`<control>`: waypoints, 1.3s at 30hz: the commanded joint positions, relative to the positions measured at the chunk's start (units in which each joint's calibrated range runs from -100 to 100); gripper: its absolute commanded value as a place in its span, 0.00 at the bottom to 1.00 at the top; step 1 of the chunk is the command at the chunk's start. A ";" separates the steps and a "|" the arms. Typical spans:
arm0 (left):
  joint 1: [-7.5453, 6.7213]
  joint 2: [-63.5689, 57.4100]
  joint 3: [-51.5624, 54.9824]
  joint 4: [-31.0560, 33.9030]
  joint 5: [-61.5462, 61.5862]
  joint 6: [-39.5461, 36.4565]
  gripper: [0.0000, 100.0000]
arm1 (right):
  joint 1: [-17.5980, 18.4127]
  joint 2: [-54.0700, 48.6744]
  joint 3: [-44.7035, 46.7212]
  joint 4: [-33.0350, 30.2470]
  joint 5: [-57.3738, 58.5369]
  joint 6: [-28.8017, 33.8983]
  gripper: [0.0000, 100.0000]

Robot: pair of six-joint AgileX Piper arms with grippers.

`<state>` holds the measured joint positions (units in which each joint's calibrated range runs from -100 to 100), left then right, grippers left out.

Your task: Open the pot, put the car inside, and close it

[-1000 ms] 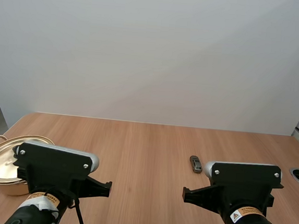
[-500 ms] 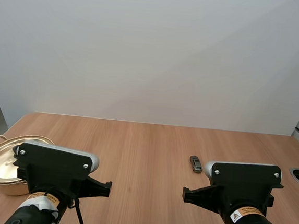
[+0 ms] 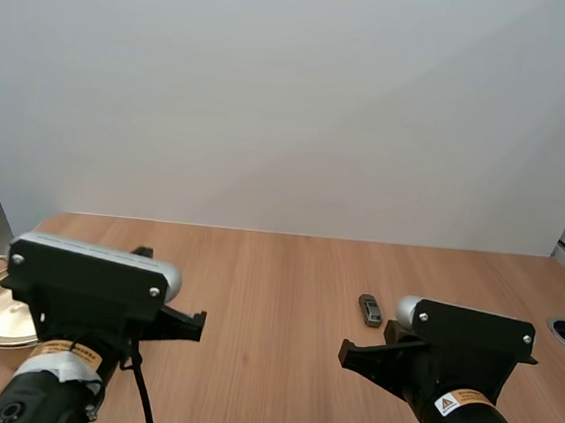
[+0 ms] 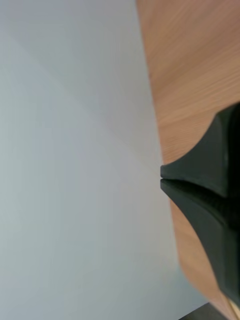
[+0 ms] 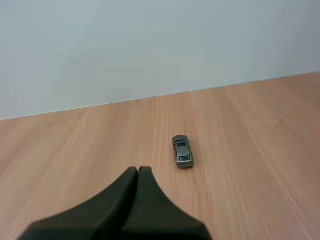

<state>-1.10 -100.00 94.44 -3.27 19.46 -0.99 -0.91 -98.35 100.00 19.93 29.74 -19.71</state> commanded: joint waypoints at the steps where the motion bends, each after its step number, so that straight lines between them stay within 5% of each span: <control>1: 0.01 0.00 -7.94 1.64 -14.06 1.34 0.00 | 0.05 -0.02 0.00 0.41 -0.03 -0.01 0.00; 7: 0.01 0.00 -24.70 2.36 7.17 1.89 0.00 | 0.05 -0.02 0.00 -3.66 -5.70 -1.56 0.00; 15: 0.01 0.00 -41.44 14.22 43.35 -1.54 0.00 | 0.11 -0.02 -1.42 -48.45 -26.22 -18.73 0.00; 23: 0.68 2.44 -44.27 28.05 49.91 -4.90 0.00 | 1.37 0.53 -23.96 -35.09 -8.92 -6.31 0.00; 32: 0.87 17.76 -44.57 30.68 54.28 -4.66 0.00 | 3.79 14.53 -43.02 -29.55 15.63 -14.44 0.00; 39: 4.00 38.75 -52.17 28.91 56.96 -5.86 0.00 | 4.24 23.54 -47.06 -25.84 35.29 -16.35 0.00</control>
<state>2.44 -73.02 44.67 28.42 74.16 -7.30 3.35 -76.68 56.21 -6.70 46.16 -32.15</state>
